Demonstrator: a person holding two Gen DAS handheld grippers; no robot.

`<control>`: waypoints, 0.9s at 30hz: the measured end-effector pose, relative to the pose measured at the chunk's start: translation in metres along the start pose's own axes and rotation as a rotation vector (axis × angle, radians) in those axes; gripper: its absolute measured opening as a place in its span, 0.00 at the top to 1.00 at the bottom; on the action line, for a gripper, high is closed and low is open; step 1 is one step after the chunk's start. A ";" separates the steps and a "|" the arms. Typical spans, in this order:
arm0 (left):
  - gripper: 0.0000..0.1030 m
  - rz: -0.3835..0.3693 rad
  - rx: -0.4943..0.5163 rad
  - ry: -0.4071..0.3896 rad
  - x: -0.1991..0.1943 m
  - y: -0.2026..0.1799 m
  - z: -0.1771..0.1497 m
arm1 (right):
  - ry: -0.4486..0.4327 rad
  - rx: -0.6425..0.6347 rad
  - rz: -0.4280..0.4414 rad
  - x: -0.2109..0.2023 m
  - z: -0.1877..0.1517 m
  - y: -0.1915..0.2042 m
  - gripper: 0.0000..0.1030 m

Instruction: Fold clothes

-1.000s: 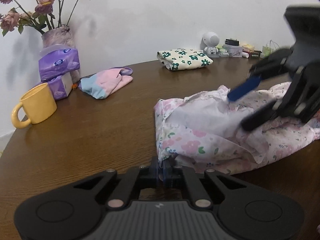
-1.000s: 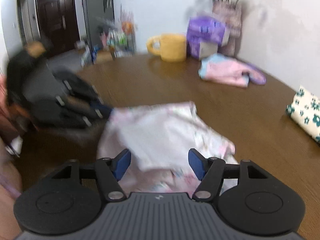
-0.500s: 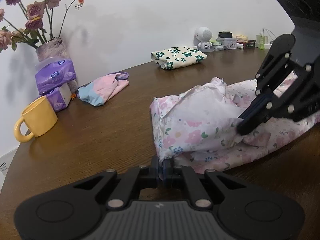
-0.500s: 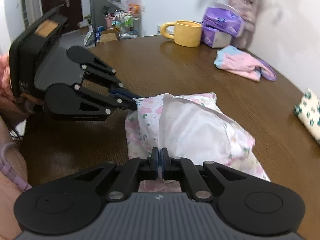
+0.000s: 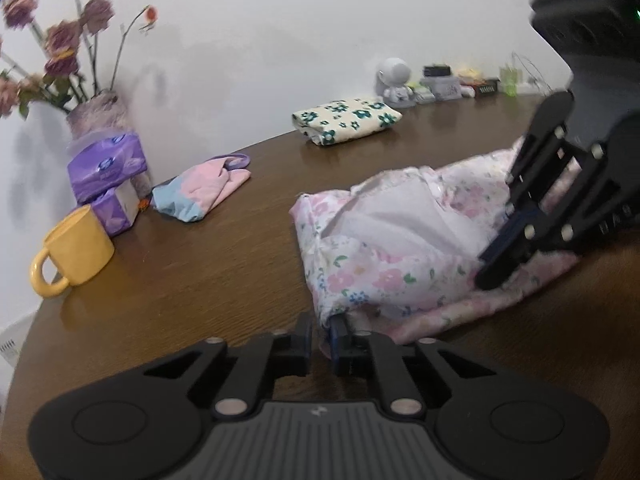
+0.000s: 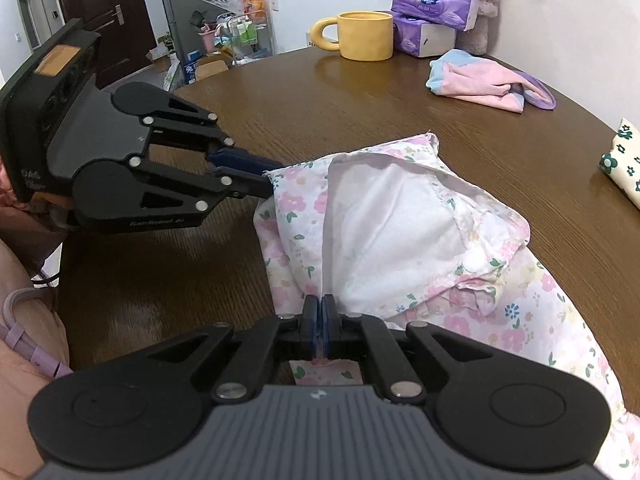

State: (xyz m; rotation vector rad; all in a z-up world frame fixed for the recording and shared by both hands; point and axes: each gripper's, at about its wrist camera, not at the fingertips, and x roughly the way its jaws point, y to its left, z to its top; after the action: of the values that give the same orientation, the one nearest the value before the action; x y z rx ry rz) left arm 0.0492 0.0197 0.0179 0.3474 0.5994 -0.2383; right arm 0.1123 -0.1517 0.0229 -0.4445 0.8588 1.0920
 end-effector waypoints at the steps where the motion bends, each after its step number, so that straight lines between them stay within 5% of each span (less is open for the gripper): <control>1: 0.93 0.004 0.010 0.002 0.000 -0.001 -0.001 | -0.003 0.002 -0.005 -0.001 0.000 0.000 0.98; 11: 0.95 0.009 0.048 0.008 0.002 -0.006 -0.003 | -0.006 -0.101 -0.138 -0.014 0.006 0.007 0.98; 14: 0.90 0.002 0.036 0.009 0.000 -0.003 -0.003 | 0.016 -0.078 -0.106 -0.006 0.001 0.003 0.98; 20: 0.74 -0.237 -0.215 -0.086 -0.021 0.037 0.002 | 0.003 -0.052 -0.093 -0.005 -0.005 0.001 0.98; 24: 0.76 -0.239 -0.236 -0.115 -0.014 0.037 0.015 | 0.002 -0.059 -0.098 -0.005 -0.006 0.004 0.97; 27: 0.90 -0.277 -0.192 -0.053 0.007 0.023 0.022 | -0.002 -0.063 -0.092 -0.008 -0.007 0.006 0.94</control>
State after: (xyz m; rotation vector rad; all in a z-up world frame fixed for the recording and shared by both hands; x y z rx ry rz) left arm 0.0735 0.0319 0.0362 0.0708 0.6125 -0.4503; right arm 0.1024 -0.1586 0.0255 -0.5305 0.7957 1.0367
